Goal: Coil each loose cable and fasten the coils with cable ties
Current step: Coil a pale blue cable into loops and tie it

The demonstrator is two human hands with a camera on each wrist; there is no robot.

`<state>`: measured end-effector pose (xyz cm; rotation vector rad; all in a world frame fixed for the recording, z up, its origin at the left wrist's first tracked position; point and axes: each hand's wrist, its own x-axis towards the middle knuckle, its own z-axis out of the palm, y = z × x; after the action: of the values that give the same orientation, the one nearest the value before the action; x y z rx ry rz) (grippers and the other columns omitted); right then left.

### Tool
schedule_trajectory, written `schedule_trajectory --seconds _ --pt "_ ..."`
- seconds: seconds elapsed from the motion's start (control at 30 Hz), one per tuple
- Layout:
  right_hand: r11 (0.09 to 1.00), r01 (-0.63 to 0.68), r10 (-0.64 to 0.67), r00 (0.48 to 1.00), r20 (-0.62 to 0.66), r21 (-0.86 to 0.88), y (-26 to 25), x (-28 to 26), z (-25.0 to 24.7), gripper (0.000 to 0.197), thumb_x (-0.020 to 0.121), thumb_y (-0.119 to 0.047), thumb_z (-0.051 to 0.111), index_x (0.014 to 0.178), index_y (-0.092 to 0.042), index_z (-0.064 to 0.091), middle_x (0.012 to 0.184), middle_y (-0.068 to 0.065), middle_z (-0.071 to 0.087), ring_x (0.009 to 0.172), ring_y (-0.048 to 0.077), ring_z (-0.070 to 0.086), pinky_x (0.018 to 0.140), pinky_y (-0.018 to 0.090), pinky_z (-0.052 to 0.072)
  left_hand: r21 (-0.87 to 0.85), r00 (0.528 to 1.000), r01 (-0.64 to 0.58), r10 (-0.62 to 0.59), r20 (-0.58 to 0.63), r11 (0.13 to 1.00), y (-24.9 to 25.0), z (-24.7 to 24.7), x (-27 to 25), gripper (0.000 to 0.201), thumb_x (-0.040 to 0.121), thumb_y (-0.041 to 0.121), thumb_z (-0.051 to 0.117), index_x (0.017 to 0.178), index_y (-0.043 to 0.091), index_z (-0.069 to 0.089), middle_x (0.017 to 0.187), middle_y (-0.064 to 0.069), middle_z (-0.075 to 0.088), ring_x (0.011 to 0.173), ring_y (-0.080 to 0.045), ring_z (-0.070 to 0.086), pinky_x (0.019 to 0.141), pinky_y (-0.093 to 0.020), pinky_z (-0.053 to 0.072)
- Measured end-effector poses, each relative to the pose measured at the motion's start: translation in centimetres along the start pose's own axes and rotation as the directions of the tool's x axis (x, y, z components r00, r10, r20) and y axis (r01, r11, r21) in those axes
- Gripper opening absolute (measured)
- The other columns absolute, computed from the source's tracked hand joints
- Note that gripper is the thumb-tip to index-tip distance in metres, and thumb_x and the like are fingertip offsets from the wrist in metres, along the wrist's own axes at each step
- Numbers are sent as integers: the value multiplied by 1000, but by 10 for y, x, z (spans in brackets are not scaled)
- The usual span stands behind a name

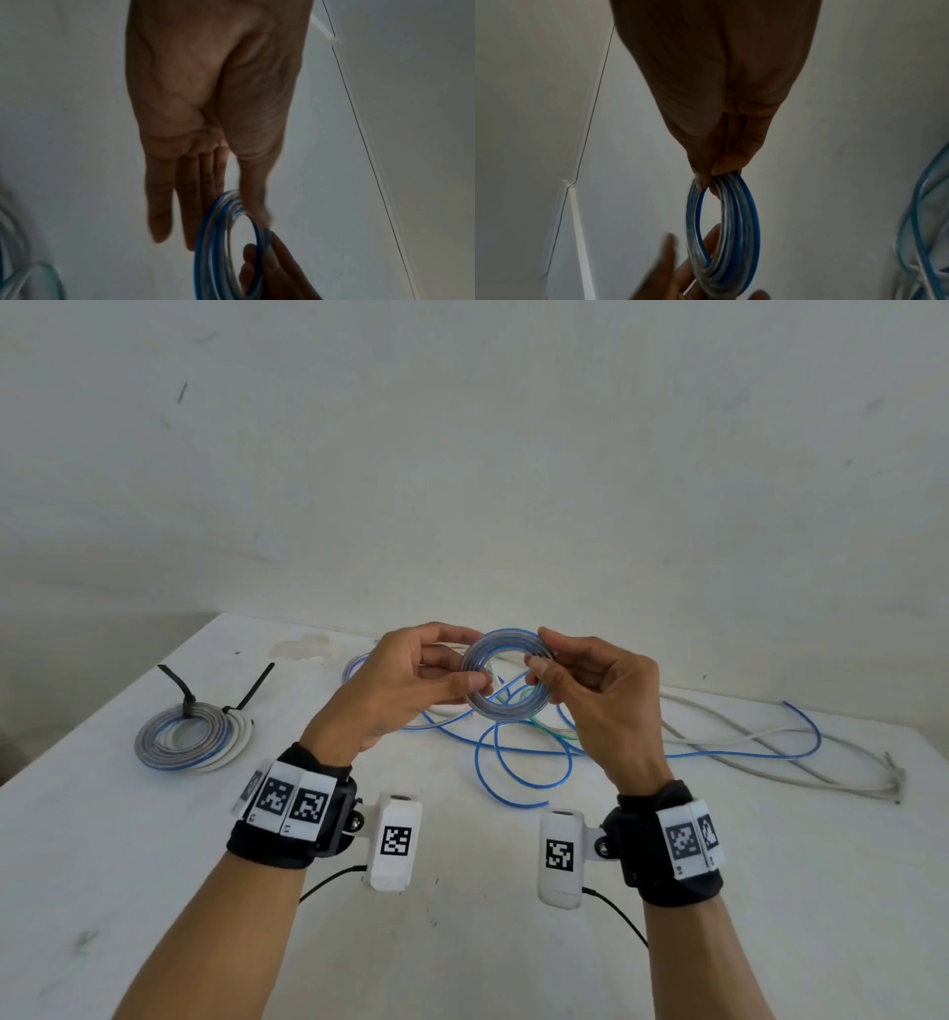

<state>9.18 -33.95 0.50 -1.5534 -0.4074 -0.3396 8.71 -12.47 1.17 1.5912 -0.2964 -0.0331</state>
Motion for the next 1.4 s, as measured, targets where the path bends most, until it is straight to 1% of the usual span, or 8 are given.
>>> schedule_trajectory --seconds 0.07,0.17,0.33,0.63,0.87,1.07,1.23,1.4 --pt "1000 -12 12 1000 15 -15 -4 -4 -7 27 86 0 77 107 -16 75 86 2 80 74 12 74 66 19 55 14 995 56 -57 76 998 9 8 3 42 91 32 66 125 9 62 106 -13 75 97 -23 73 83 -31 58" --pt "997 -6 13 996 87 -80 -13 -14 -20 26 86 -1 77 106 -17 76 85 1 80 75 15 75 66 20 55 -6 966 224 -221 138 975 24 27 14 56 100 55 43 106 3 65 78 -11 71 70 -25 68 82 -41 56" --pt "994 11 -3 997 82 -105 -32 -40 -51 24 86 1 76 106 -11 75 85 0 78 73 15 74 65 18 54 102 888 305 -322 330 947 38 80 13 57 106 48 36 69 9 54 53 -2 40 46 -16 37 59 -30 48" --pt "970 -22 8 998 -60 -243 -65 -97 -128 22 87 5 74 105 -8 76 86 8 78 70 11 71 64 20 53 130 769 336 -351 535 933 58 167 -3 43 106 37 40 72 13 50 56 4 25 48 -13 26 57 -25 49" --pt "949 -70 27 990 -142 -308 -83 -134 -179 23 86 1 77 107 -8 75 87 6 78 74 20 75 64 23 55 142 783 220 -262 565 965 48 235 -14 46 105 36 36 64 15 41 53 7 22 48 -13 14 65 -32 36" --pt "926 -151 91 978 -186 -345 -87 -156 -204 27 85 -3 79 111 -3 76 88 11 79 74 18 76 63 21 53 137 730 180 -225 645 974 38 261 -23 34 107 40 35 100 9 49 68 0 18 50 -12 18 64 -30 38" --pt "900 -252 194 962 -192 -354 -87 -162 -213 25 86 -5 79 111 -4 76 90 12 79 77 18 77 67 24 56 177 750 175 -247 613 969 31 273 -30 48 110 39 30 69 15 41 54 8 22 48 -12 19 66 -30 42" --pt "767 -383 365 920 -141 -515 -88 -167 -240 10 94 -23 73 101 -19 77 93 5 79 84 16 74 70 29 60 199 744 208 -287 603 958 16 280 -39 46 109 33 32 66 18 37 53 9 21 46 -12 20 62 -31 40"
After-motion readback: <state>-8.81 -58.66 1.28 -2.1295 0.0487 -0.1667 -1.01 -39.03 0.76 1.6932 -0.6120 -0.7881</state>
